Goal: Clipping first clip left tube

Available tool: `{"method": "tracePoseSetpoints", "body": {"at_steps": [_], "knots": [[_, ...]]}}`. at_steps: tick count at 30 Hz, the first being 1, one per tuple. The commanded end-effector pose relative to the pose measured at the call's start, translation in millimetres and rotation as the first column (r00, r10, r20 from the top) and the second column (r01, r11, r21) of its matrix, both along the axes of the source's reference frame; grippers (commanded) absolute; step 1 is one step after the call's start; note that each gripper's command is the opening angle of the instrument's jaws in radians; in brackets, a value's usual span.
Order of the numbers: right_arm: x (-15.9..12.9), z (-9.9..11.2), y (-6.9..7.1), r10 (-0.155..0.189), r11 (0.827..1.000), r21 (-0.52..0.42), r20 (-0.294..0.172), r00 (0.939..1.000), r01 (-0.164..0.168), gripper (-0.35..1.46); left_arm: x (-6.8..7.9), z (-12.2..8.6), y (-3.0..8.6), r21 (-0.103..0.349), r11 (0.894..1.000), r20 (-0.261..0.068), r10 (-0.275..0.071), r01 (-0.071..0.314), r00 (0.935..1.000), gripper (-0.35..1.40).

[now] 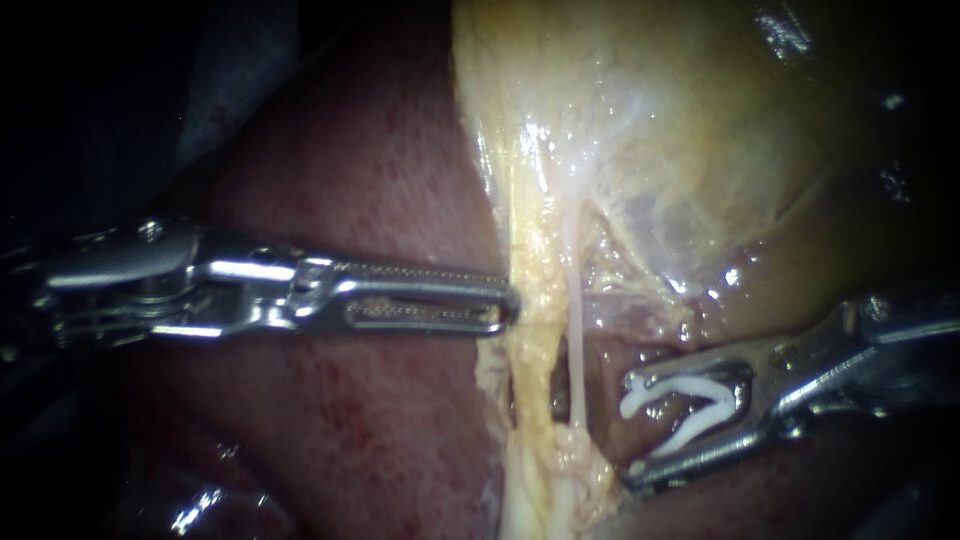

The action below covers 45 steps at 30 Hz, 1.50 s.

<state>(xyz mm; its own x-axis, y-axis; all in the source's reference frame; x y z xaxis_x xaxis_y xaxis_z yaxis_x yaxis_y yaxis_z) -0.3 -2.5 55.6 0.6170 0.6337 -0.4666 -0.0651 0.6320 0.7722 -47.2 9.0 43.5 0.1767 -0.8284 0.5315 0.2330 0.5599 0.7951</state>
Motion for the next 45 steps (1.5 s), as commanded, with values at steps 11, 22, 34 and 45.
{"method": "tracePoseSetpoints", "body": {"at_steps": [11,22,34,45], "knots": [[0.4,0.0,0.0,0.002,1.0,0.0,0.001,1.0,-0.002,0.54,1.6,-1.5,-0.4,0.004,1.0,0.009,0.005,-0.005,0.9999,-0.35],[2.6,0.3,-0.1,0.011,1.0,-0.002,0.007,0.9999,-0.011,0.54,3.3,-2.6,-0.9,0.005,1.0,0.01,0.005,-0.005,0.9999,-0.35],[4.7,1.8,-1.3,0.019,1.0,-0.014,0.012,0.9998,-0.018,0.54,4.1,-4.1,-1.4,0.006,1.0,0.012,0.001,-0.001,0.9999,-0.35],[6.2,4.2,-1.8,0.013,1.0,-0.025,0.013,0.9998,-0.012,0.56,3.8,-5.1,-1.8,0.007,1.0,0.016,-0.004,0.004,0.9999,-0.35]]}}
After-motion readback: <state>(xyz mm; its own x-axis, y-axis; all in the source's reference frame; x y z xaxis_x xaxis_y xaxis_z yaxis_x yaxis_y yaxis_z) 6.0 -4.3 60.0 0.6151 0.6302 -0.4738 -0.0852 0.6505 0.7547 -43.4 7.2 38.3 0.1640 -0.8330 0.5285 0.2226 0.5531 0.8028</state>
